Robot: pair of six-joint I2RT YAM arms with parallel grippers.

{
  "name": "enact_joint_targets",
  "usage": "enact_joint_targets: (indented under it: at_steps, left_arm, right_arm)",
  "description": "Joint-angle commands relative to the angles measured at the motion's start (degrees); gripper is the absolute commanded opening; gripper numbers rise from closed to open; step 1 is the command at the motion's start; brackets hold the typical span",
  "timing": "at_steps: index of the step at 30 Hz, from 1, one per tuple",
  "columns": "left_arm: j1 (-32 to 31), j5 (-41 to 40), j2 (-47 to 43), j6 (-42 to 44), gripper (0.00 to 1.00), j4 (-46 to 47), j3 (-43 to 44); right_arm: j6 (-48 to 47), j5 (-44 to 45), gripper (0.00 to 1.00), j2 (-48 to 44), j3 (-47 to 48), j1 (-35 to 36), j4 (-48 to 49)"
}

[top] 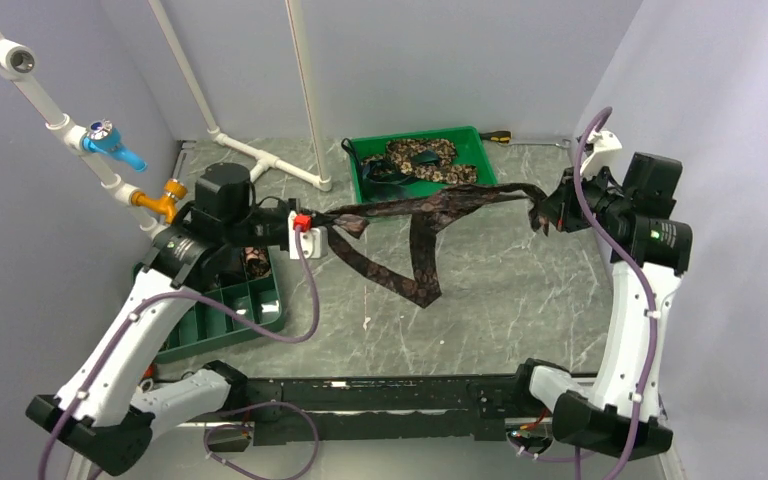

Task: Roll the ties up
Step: Flatten out the tie at the center of the board.

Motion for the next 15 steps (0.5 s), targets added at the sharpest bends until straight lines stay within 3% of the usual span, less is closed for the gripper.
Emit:
enact_joint_targets:
  at_steps: [1,2,3,4,5,7,9,12,15]
  left_arm:
    - [10.7,0.6,4.8,18.1,0.21,-11.1,-10.8]
    - [12.1,-0.7,5.2,21.6,0.53,-12.1,-12.4]
    - [12.8,-2.4,5.3,22.4,0.94,-11.7,-14.2]
    - [13.1,-4.2,5.3,20.6,0.99,-10.0,-15.8]
    - [13.4,-5.2,5.5,19.4,0.99,-9.6,-16.6]
    - [13.5,-3.4,6.1,15.9,0.99,-10.1,-16.8]
    - [13.4,-0.1,7.6,10.7,0.99,-10.4,-16.0]
    - [12.3,0.5,10.2,0.7,0.99,-7.3,-16.2]
    - [11.4,-0.1,13.9,-5.8,0.99,-5.2,-16.3]
  right_arm:
    - [3.6,14.1,0.0,7.4,-6.1,-1.2,0.6]
    - [2.3,15.3,0.0,9.2,-7.5,-1.4,0.5]
    - [0.3,15.5,0.0,11.7,-8.4,-1.4,-1.0]
    - [-1.3,15.6,0.0,13.8,-9.0,-1.4,-2.8]
    - [-2.3,16.2,0.07,15.5,-10.5,-1.5,-3.3]
    - [-3.7,18.0,0.43,18.6,-13.8,-2.3,-4.0]
    - [-5.3,18.6,0.68,20.0,-16.5,-3.8,-3.7]
    - [-7.9,17.0,0.84,19.6,-17.5,-4.2,-1.5]
    - [-11.0,15.3,0.83,21.0,-15.5,-2.9,-2.0]
